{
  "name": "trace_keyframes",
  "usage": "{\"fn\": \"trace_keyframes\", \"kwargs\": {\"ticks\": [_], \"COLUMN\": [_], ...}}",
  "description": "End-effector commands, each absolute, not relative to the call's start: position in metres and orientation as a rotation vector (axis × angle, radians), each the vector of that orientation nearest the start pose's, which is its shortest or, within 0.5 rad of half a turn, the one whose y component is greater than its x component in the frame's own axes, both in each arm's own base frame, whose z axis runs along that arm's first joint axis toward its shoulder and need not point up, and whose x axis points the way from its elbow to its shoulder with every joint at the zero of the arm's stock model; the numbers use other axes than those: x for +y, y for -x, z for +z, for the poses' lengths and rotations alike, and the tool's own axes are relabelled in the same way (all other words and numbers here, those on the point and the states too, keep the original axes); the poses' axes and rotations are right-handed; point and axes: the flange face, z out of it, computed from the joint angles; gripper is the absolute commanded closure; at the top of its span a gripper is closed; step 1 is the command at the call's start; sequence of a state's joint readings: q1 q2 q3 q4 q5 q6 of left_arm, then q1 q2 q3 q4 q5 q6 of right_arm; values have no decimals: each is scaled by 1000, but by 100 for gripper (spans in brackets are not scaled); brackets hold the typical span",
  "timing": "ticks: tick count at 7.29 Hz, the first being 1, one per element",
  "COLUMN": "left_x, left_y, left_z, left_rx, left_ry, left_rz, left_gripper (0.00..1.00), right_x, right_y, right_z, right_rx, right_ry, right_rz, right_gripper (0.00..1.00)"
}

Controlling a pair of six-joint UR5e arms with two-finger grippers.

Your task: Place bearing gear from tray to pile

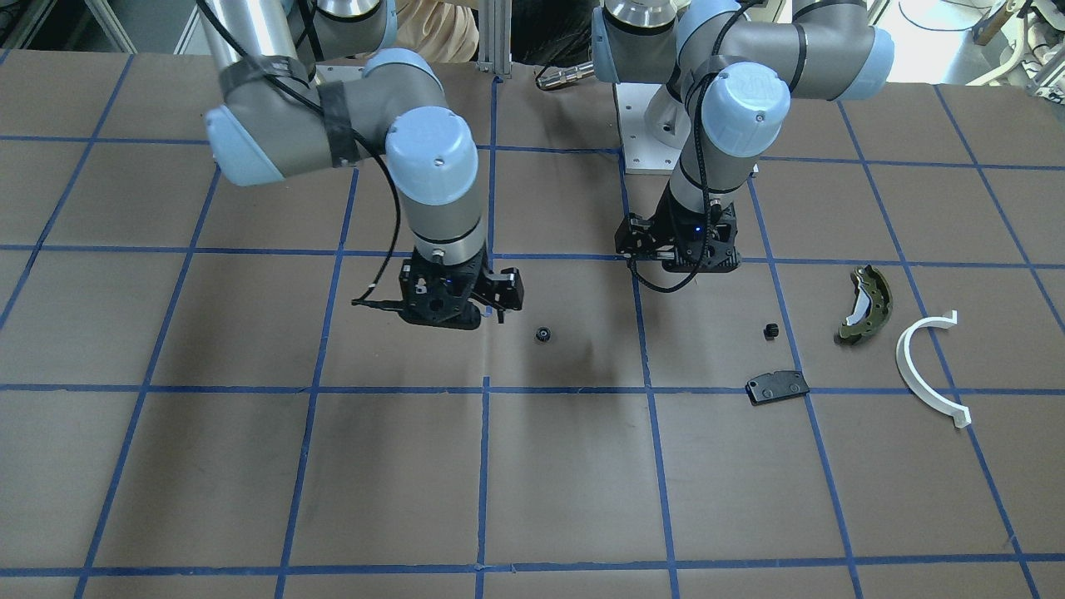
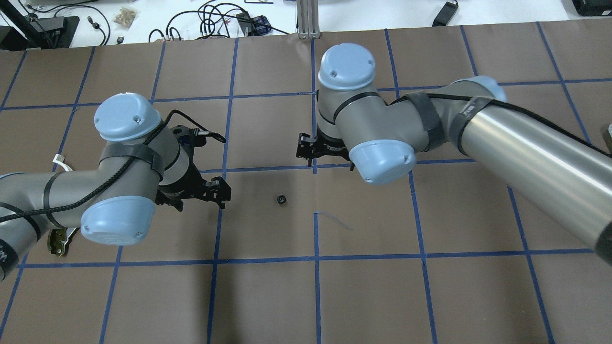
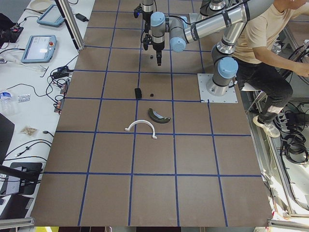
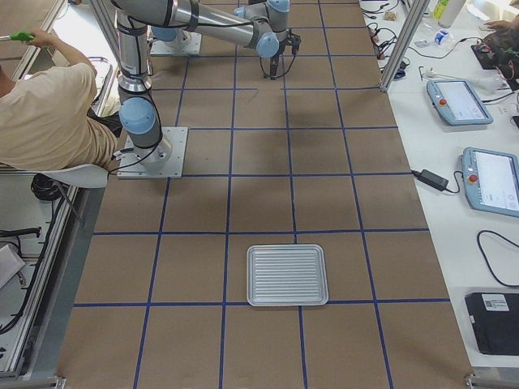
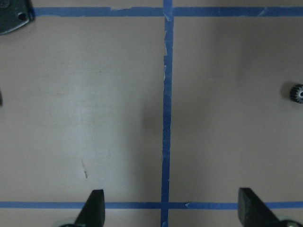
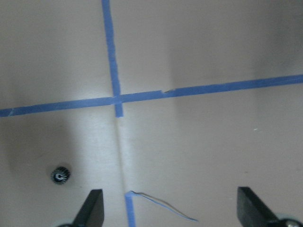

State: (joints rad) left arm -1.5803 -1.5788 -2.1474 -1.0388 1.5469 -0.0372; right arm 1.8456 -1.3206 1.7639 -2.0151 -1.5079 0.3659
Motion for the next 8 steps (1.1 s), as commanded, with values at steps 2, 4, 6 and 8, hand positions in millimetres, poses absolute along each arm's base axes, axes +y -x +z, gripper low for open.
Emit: {"fn": "trace_keyframes", "kwargs": {"ticks": [2, 4, 6, 8], "left_x": [-453, -467, -460, -462], "left_y": [220, 273, 291, 291], "left_z": [239, 213, 191, 176], "left_rx": [3191, 3171, 3175, 3173], "left_ry": [174, 203, 169, 142], "left_rz": [48, 77, 41, 49], "left_gripper": [0, 0, 0, 0], "right_x": [-512, -510, -510, -511], "right_y": [-134, -100, -101, -104], "right_z": [375, 421, 480, 497], "right_rx": [3081, 3124, 3133, 3123], "right_ry": [-47, -118, -111, -99], "right_rz": [83, 109, 130, 88], "right_gripper": [0, 0, 0, 0]}}
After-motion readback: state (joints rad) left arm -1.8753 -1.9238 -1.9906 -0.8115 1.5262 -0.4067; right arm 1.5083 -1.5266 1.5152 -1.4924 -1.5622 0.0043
